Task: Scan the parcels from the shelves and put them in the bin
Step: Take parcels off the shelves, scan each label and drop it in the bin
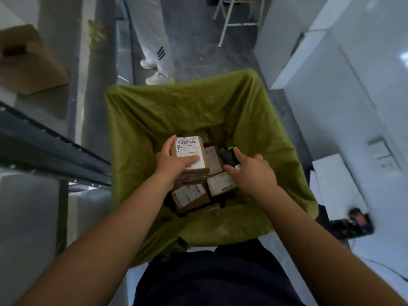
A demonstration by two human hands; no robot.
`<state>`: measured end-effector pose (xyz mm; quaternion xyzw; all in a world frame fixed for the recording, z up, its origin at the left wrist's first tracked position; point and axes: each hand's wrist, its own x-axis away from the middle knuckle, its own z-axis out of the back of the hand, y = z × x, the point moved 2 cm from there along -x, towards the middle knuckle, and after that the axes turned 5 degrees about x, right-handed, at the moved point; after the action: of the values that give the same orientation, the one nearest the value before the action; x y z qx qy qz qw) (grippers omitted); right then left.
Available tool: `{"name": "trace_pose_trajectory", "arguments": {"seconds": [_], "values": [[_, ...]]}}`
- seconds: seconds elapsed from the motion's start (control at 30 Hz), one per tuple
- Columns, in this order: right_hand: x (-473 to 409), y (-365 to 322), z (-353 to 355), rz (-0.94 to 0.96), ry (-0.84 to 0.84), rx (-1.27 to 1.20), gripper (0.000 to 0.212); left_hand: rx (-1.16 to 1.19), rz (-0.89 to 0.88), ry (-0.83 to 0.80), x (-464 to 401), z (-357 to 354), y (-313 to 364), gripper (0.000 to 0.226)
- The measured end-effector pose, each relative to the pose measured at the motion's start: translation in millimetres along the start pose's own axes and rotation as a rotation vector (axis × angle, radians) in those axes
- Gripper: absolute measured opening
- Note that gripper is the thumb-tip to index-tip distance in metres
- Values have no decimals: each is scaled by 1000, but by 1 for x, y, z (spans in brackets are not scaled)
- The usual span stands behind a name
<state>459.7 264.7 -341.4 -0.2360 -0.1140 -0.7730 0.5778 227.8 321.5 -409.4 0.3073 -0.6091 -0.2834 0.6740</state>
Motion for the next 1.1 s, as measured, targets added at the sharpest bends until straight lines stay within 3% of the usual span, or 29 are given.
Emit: {"name": "trace_pose_trajectory", "arguments": {"seconds": [0.23, 0.5, 0.63, 0.87, 1.1], "values": [[-19, -7, -15, -108, -59, -55, 75, 55, 180, -46, -50, -21, 5, 106], [-67, 5, -45, -106, -186, -65, 74, 48, 264, 32, -110, -63, -13, 104], [-82, 16, -60, -120, -225, -51, 75, 105, 269, 61, -137, -87, -20, 98], [-87, 29, -72, -127, -274, -35, 75, 145, 209, 158, -176, -120, -28, 107], [-82, 33, -75, -110, -275, -60, 75, 138, 166, 131, -183, -117, -42, 91]]}}
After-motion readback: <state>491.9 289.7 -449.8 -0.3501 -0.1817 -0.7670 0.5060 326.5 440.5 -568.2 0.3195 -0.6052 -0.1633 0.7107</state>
